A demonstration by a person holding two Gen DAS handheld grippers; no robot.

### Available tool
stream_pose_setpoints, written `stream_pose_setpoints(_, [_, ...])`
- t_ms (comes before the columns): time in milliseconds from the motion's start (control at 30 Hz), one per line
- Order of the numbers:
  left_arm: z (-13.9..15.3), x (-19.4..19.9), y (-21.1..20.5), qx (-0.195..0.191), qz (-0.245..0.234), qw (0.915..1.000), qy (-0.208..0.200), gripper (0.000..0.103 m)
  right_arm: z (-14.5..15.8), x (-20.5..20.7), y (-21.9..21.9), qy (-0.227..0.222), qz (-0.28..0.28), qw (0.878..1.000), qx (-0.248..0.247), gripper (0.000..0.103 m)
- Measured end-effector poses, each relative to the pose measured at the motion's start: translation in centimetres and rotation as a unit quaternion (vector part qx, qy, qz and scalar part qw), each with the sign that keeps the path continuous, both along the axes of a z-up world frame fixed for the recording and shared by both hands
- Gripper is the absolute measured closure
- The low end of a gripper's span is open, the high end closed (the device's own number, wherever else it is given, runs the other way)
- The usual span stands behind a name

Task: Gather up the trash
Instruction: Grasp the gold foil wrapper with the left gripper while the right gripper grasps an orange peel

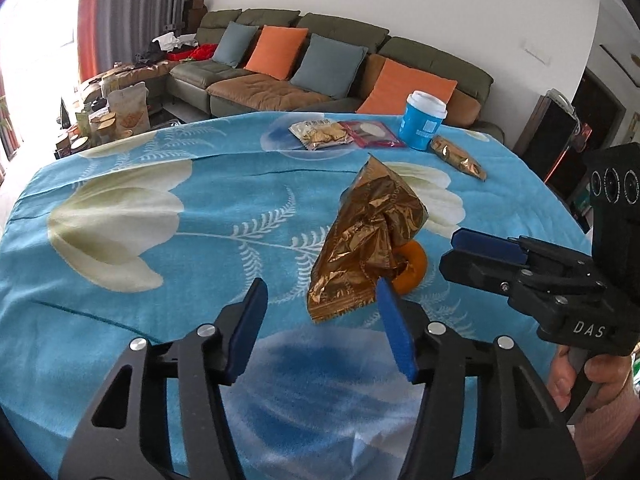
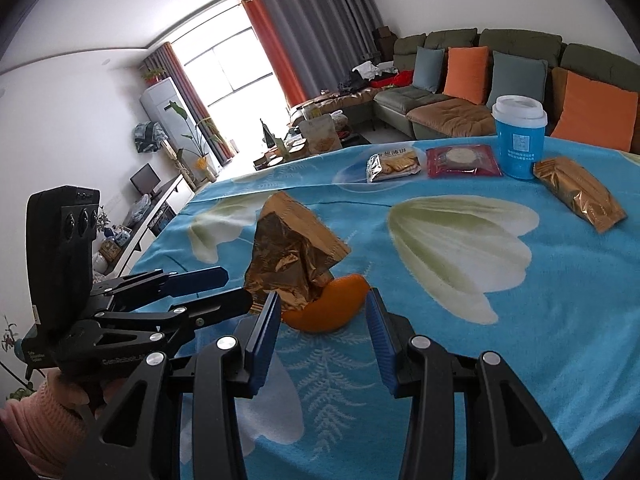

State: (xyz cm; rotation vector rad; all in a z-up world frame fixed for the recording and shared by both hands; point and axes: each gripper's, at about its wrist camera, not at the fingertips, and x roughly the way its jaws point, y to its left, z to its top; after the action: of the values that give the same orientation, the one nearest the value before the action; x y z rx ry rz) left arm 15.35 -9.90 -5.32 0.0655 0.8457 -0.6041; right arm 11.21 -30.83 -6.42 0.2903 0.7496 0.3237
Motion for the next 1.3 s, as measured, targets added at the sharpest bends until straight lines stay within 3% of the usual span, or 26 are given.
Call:
stream_pose_setpoints(300, [-0.3,0.4,-0.6,0.009,-0.006,0.9999,0.005,0.057,-0.6,0.4,-0.3,0.01,0.0,1.0,0.002,0.061])
stream_pose_setpoints(367, [-0.3,0.6,-0.6,0.008,-0.012,0.9999,0.009,0.062,-0.5,0.4,-0.3,0.013,0.001,1.0,0.001,0.061])
stream_pose_setpoints(500, [-0.8,1.3,-0.8,0.002,-0.018,0.9995,0.027,0.084,-0.7,0.7,-0.2,0.021,0.002,1.0,-0.002,0.061])
stream_pose_setpoints(567, [-0.9,1.5,-0.7,-0.001,-0.019,0.9993,0.031,0.086,-0.8,1.0,-0.3,0.027,0.003,1.0,-0.003,0.061])
stream_pose_setpoints(633, [-0.9,1.5,-0.6,-0.007,-0.023,0.9992,0.033,0.096,-0.9,1.2,-0.2,0.034,0.004,0.999,-0.003,0.06])
stream_pose_setpoints(967, [0.4,0.2,1.7,-0.034,-0.001,0.9993,0.017,0.101,-1.6,2.3,0.2,0.058,0.007,0.998,-0.004,0.058])
stream_pose_setpoints(1300, [0.8,-1.7,7.4,-0.049,0.05,0.9974,0.01,0.101,-1.6,2.4,0.4,0.064,0.003,0.998,0.006,0.072])
